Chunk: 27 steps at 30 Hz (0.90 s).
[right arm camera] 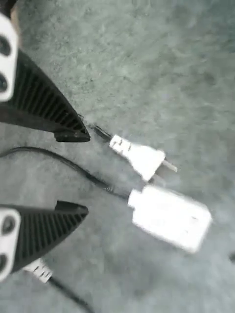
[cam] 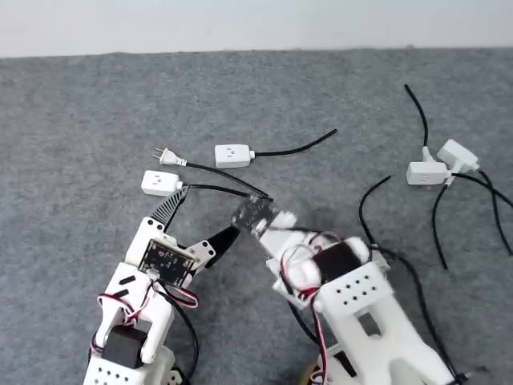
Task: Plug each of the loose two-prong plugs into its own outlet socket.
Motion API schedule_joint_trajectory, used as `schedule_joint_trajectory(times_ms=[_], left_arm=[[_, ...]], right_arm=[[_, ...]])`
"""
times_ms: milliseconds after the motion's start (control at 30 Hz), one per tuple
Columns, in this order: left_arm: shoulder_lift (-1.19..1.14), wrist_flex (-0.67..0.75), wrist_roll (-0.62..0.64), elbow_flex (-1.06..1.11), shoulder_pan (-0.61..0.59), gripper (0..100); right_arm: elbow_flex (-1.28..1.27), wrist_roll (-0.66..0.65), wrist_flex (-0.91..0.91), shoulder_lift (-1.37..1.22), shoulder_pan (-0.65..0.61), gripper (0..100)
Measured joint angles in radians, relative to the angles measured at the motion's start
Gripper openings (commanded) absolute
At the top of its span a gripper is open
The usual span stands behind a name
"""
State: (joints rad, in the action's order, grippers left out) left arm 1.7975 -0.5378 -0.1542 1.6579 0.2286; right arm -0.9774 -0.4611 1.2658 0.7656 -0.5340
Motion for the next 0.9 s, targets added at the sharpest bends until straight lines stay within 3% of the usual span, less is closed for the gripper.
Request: schedule_joint_trajectory(times_ms=[300,500,900], left_arm=[[0.000,0.000,0.000,0.000,0.000,35],[0.000,0.000,0.000,0.000,0.000,35],[0.000,0.000,0.000,-0.002,-0.005,35]], right_arm=[[-0.173,0.018,-0.207,0.000,-0.005,16.2],[-0.183,0.028,-0.247,0.000,-0.014,16.2],[-0.183,0.126,-0.265,0.000,-0.150,16.2]])
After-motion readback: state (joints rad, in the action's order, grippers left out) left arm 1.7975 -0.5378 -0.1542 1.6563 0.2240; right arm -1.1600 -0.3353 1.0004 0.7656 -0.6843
